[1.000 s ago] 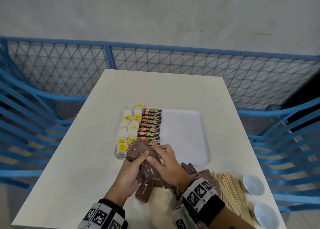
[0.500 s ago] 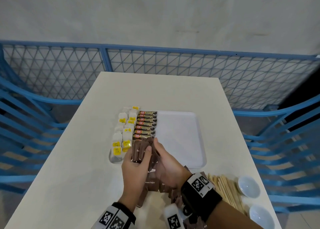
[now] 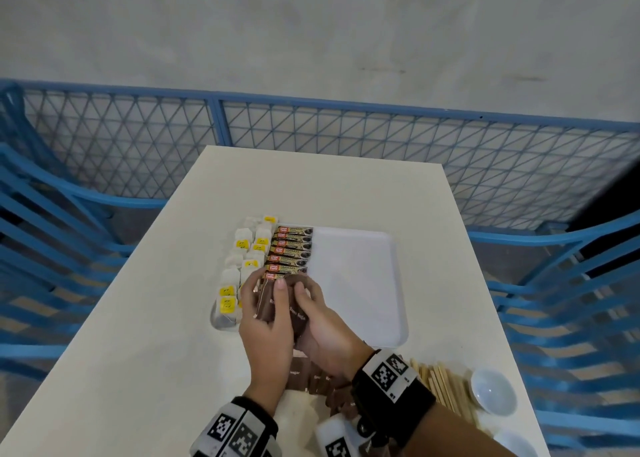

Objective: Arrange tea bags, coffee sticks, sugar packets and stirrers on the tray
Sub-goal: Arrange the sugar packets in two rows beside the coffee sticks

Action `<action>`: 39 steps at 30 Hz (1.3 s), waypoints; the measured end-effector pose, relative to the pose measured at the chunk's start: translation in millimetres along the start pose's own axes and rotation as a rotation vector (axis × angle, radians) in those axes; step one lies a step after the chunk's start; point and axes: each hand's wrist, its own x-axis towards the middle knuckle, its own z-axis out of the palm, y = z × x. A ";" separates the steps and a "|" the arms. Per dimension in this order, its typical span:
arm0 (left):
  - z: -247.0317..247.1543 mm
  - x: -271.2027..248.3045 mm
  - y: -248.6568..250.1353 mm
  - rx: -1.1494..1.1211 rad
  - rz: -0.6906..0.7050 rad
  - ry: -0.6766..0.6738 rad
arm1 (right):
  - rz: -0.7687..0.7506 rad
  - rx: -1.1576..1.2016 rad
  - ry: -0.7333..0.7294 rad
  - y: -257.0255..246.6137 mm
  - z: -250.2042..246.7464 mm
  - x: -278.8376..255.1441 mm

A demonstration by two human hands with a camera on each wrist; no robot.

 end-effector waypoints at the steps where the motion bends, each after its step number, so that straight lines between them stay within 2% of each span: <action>1: 1.6 0.8 0.9 0.012 0.005 -0.001 | -0.021 -0.006 -0.017 -0.9 -1.2 -0.6; 3: 5.8 2.0 0.8 0.059 0.002 0.017 | -0.055 -0.054 -0.051 -3.8 -7.9 -2.1; 6: 11.8 3.2 -2.2 0.086 -0.081 0.041 | -0.092 -0.231 -0.092 -8.6 -17.8 -4.2; 10: 15.8 7.7 -4.5 -0.011 -0.151 0.022 | -0.169 -0.372 -0.050 -12.3 -21.9 -5.2; 12: 12.0 9.5 -1.9 -0.070 -0.249 -0.054 | -0.194 -0.353 -0.012 -10.3 -22.7 -2.3; 14: 3.5 12.9 1.1 -0.160 -0.335 -0.190 | -0.192 -0.274 0.004 -10.0 -22.4 -0.3; 18: -7.8 16.9 4.6 -0.265 -0.376 -0.335 | -0.184 -0.186 -0.019 -13.7 -15.0 0.2; 20: -7.0 15.0 4.8 -0.339 -0.443 -0.366 | -0.232 -0.304 0.024 -9.2 -13.4 6.9; 23: -5.9 18.4 6.2 -0.449 -0.570 -0.400 | -0.374 -0.704 0.157 -4.6 -11.9 15.3; 25: -7.8 24.6 7.6 -0.441 -0.595 -0.412 | -0.408 -0.952 0.253 -6.1 -13.6 18.9; 27: -11.2 31.2 6.7 -0.400 -0.600 -0.387 | -0.402 -1.073 0.339 -6.7 -15.9 23.6; 29: -14.3 37.8 6.4 -0.390 -0.602 -0.356 | -0.329 -1.030 0.379 -10.9 -16.7 26.8; 36: -17.4 62.7 1.8 -0.321 -0.535 -0.269 | -0.155 -0.581 0.143 -25.8 -23.1 27.3; 39: -15.5 72.6 -2.3 -0.282 -0.533 -0.229 | -0.143 -0.460 0.156 -29.8 -28.4 34.4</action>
